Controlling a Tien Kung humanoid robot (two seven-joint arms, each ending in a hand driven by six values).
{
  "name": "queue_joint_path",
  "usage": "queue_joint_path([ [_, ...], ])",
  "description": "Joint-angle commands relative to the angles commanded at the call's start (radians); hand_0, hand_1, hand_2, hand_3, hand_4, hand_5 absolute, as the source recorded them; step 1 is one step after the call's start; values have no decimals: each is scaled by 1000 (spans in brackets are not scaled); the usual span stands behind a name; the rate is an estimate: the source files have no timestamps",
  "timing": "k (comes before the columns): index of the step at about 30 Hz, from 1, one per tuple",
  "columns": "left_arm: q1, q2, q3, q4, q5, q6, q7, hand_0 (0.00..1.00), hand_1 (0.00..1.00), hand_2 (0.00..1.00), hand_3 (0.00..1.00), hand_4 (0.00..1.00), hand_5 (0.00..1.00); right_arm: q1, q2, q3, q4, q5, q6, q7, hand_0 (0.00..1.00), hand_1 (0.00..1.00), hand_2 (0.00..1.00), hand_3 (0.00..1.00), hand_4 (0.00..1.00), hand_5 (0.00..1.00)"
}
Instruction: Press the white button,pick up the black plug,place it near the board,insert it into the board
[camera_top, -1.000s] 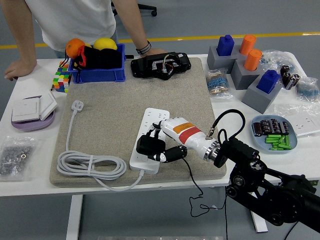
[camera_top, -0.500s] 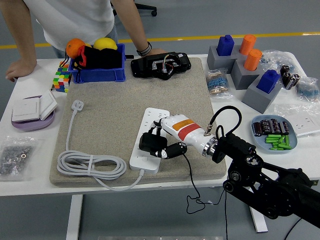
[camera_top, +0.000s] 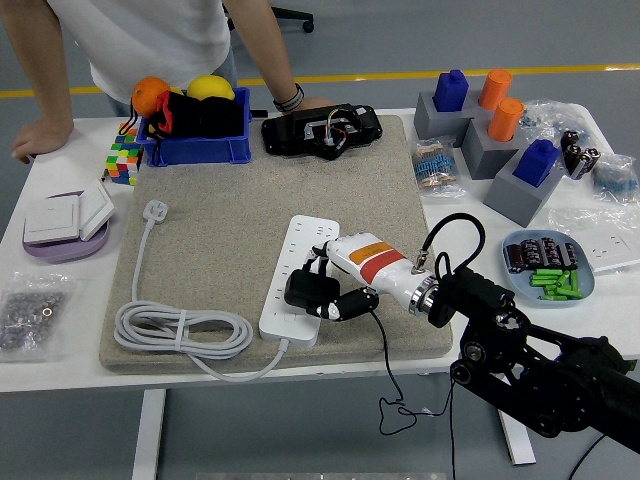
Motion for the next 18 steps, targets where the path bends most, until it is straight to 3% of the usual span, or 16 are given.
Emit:
queue_joint_path([
  [18,0,-2,-4,0,3,0,1,625,632,640,694,589,373,0,-10,4,-4,-8,9,0,2,2,77,72,569,171],
])
